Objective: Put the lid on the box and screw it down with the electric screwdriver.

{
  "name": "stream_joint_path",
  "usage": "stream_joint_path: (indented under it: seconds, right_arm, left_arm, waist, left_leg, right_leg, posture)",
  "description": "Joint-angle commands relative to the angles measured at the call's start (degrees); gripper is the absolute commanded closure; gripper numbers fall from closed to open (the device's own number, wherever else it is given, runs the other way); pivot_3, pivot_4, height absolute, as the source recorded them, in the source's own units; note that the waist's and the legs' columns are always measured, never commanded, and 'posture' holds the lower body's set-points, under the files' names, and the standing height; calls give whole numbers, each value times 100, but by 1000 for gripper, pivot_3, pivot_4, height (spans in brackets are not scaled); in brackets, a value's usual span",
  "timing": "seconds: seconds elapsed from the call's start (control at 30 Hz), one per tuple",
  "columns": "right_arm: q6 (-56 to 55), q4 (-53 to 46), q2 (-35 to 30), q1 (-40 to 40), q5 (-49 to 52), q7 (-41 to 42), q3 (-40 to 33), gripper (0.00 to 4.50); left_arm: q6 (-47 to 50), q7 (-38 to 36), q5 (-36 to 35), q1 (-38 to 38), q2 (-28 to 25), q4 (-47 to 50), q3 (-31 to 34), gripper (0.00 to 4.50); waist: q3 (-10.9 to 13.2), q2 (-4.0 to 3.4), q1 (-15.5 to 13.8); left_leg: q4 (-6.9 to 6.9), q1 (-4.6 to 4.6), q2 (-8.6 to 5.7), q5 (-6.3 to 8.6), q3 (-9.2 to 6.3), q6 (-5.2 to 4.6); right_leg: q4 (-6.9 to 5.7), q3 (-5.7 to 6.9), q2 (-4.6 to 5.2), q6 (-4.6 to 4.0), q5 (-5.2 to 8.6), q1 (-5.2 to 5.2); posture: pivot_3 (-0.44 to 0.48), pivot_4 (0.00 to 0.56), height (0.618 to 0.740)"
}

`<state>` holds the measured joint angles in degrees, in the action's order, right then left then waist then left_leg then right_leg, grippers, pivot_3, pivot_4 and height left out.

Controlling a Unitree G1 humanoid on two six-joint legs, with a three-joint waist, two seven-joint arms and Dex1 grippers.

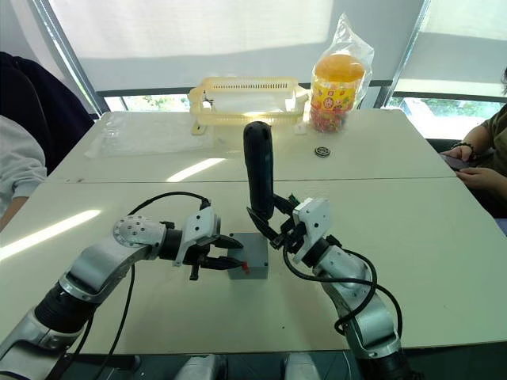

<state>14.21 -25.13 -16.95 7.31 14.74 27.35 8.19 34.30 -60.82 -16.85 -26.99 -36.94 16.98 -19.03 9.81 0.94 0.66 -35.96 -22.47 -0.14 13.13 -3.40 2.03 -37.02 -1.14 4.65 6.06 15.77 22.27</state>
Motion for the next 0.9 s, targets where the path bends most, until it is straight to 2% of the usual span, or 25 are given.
stream_joint_path:
  seconds: [0.03, 0.37, 0.9]
  right_arm:
    - [511, 156, -139, -137, -14, 39, 101, 2737]
    - [639, -24, -335, -279, 80, 134, 6, 2737]
    - [20, 526, -4, -298, -233, -64, 242, 2737]
  left_arm:
    - [63, 27, 116, 48, -22, -69, -123, 2697]
    - [91, 63, 118, 48, -13, -58, -119, 2697]
    - [98, 78, 111, 37, -65, -27, -114, 2697]
  waist:
    - [-2, 1, 0]
    - [-9, 4, -6]
    - [-11, 6, 3]
  left_leg:
    - [1, 0, 0, 0, 0, 0]
    - [3, 0, 1, 1, 0, 0]
    - [9, 0, 3, 1, 0, 1]
  right_leg:
    - [1, 0, 0, 0, 0, 0]
    - [7, 1, 2, -7, 6, -2]
    - [16, 1, 3, -8, 10, -1]
  posture:
    - [0, 150, 740]
    - [0, 150, 740]
    - [0, 150, 740]
